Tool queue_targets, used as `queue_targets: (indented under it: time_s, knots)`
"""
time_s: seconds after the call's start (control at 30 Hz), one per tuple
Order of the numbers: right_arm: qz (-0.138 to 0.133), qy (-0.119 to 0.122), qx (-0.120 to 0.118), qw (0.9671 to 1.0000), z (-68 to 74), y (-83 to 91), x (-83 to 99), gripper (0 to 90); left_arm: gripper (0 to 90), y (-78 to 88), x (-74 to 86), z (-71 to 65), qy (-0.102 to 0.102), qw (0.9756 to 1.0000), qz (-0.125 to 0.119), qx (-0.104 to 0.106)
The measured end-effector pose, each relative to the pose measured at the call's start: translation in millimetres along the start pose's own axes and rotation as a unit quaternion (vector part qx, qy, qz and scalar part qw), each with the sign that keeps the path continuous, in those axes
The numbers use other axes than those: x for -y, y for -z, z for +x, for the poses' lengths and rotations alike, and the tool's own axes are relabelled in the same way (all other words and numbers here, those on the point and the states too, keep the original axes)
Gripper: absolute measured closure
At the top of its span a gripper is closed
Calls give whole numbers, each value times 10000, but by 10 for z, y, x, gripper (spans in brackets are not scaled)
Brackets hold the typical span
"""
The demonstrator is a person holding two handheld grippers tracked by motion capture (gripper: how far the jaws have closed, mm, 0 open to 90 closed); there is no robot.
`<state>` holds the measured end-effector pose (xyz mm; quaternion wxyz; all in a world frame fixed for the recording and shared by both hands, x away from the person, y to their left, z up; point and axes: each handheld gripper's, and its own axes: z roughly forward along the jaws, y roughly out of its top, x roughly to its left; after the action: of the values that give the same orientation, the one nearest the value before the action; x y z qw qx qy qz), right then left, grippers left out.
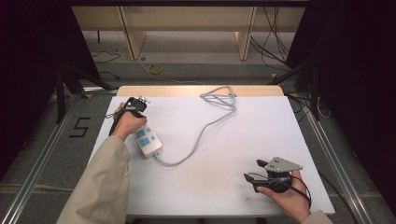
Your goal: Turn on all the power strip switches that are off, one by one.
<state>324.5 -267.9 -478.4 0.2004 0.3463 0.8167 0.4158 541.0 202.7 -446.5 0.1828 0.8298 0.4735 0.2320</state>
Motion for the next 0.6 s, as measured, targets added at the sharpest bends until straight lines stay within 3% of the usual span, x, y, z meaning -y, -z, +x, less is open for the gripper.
queue_targets:
  time_s: [0.6]
  knots:
    - [9,3,-6,10000,4,-2,-1,280,900,13,-15,-22,-21,10000,75,29]
